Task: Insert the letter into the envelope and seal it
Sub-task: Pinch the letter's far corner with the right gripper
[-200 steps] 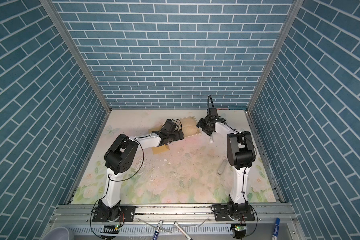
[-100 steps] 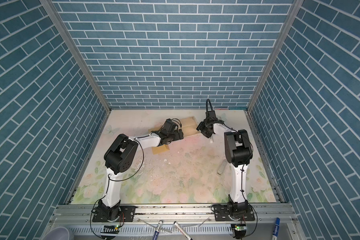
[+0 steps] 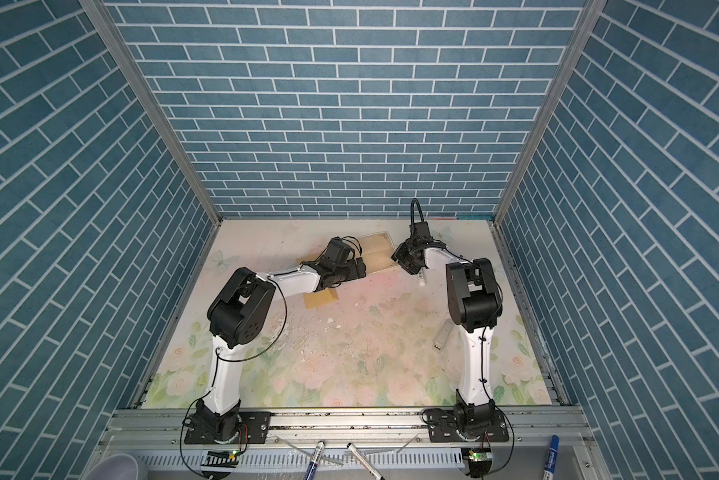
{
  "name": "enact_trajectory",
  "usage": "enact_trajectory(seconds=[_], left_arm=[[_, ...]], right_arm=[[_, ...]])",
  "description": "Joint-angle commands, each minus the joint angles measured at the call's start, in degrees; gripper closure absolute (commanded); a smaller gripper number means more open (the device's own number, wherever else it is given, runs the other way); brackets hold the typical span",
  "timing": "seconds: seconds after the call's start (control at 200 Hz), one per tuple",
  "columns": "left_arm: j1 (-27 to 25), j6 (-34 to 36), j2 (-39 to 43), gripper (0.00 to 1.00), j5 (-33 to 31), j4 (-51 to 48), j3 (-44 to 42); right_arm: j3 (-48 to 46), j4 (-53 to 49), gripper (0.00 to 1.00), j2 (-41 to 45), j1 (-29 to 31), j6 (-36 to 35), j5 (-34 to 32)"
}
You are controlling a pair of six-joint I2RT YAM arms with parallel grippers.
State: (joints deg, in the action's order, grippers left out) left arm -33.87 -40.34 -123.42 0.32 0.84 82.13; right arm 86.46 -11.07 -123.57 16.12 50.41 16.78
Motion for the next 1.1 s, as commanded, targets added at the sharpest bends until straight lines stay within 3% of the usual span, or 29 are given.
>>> enact_trajectory(seconds=[0.0,0.465,1.095], left_arm=[[0.38,-0.71,-1.73,0.04,1.09,-2.33,-1.16],[0.6,-0.86,-2.67,0.04,2.22,-1.9,-0.97],[0.6,-1.22,-2.85,0.04,2.76,-2.24,-0.01]], right_arm=[[-2.63,4.59,0.45,-1.0,0.29,3.43,1.63],[-5.02,13.79,0.6,-1.68,0.31,6.8,2.34],[-4.87,15.77,0.97,-3.8,0.17,5.54,1.15]])
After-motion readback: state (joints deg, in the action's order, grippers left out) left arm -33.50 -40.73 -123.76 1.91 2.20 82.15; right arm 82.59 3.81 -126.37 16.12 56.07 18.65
